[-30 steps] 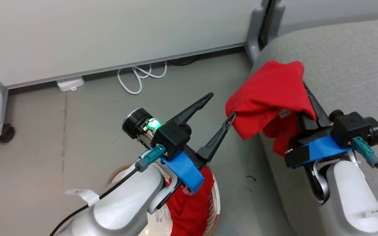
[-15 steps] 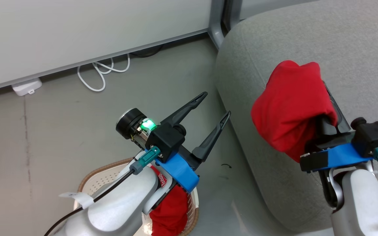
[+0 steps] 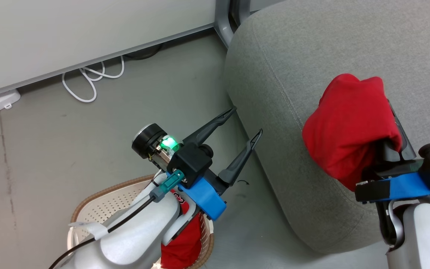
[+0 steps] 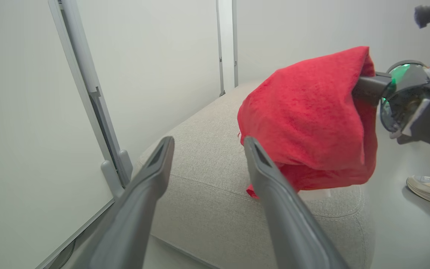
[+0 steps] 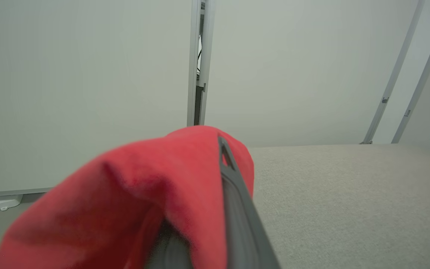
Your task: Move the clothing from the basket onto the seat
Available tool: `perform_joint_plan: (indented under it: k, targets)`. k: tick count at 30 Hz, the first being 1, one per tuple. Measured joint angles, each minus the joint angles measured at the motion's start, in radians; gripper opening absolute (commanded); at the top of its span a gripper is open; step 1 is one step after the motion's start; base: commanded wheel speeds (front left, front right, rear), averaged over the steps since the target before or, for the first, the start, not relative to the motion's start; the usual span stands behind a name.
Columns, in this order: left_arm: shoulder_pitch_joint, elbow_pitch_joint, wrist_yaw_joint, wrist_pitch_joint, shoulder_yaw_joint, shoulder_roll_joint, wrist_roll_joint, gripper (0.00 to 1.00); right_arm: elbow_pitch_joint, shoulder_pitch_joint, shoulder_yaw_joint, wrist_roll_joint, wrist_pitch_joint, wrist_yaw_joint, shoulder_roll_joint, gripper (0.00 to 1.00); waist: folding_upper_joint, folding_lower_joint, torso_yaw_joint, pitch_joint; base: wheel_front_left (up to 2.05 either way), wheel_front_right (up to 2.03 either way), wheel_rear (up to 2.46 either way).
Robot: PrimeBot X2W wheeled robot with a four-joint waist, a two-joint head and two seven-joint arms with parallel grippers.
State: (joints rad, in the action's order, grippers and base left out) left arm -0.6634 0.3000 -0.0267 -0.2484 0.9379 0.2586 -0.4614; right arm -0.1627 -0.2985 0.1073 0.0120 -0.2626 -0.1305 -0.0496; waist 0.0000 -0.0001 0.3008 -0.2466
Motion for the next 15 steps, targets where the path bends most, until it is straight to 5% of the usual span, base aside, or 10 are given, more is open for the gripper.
perform_joint_plan:
  k: [7, 15]
  targets:
    - [-0.013, -0.008, 0.004, -0.005, -0.006, 0.007, 0.007, 1.00, 0.045, -0.033, 0.016, 0.002, 0.000, 0.000, 0.000, 0.00, 0.0000, 0.0000, 0.009, -0.030, 0.00, 0.00, 0.00]
    - [-0.065, -0.031, 0.008, 0.005, -0.013, 0.037, 0.031, 1.00, 0.095, -0.239, 0.099, -0.006, 0.000, 0.000, -0.020, 0.00, 0.0000, 0.0001, 0.019, -0.133, 0.00, 0.00, 0.00]
